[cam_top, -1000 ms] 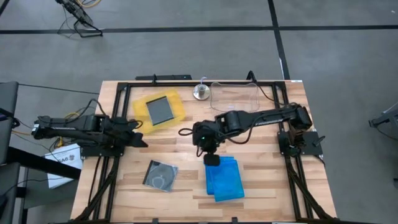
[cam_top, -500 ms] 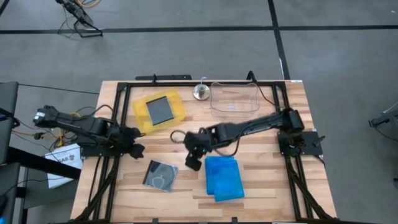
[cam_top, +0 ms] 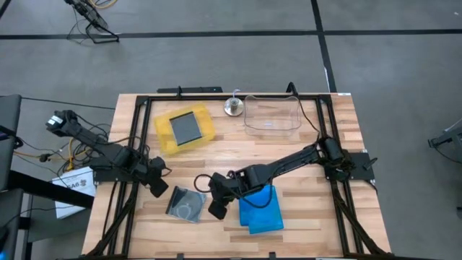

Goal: Pick & place jewel cases by type
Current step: Put the black CD case into the yellow bin

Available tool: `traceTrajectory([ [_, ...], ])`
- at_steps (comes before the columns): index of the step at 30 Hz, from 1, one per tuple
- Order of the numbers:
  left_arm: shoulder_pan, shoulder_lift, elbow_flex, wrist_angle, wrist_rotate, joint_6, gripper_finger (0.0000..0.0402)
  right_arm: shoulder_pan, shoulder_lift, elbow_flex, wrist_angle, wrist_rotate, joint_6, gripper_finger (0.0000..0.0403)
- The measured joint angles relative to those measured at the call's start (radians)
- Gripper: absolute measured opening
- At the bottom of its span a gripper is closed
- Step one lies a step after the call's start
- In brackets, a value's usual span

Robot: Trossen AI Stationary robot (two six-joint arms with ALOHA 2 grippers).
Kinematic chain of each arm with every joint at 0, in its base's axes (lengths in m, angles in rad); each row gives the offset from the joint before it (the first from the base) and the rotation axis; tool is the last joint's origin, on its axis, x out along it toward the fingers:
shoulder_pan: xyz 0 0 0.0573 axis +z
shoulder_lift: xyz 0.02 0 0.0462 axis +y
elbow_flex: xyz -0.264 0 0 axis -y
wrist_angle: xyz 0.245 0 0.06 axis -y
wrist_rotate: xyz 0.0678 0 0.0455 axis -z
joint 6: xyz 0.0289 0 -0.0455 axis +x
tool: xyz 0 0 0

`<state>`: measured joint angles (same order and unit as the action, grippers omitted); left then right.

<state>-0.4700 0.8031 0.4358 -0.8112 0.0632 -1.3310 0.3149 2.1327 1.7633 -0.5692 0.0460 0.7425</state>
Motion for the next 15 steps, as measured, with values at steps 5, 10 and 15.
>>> traceTrajectory([
  [5, -0.104, 0.046, 0.0, 0.075, -0.073, -0.15, 0.0162, 0.017, 0.051, 0.0, 0.033, -0.001, -0.01, 0.0],
  [10, -0.182, 0.121, 0.001, 0.129, -0.116, -0.27, 0.0162, 0.029, 0.107, -0.005, 0.063, 0.004, -0.018, 0.0],
  [15, -0.234, 0.223, 0.001, 0.215, -0.114, -0.351, 0.0162, 0.034, 0.152, -0.003, 0.106, 0.005, -0.009, 0.0],
])
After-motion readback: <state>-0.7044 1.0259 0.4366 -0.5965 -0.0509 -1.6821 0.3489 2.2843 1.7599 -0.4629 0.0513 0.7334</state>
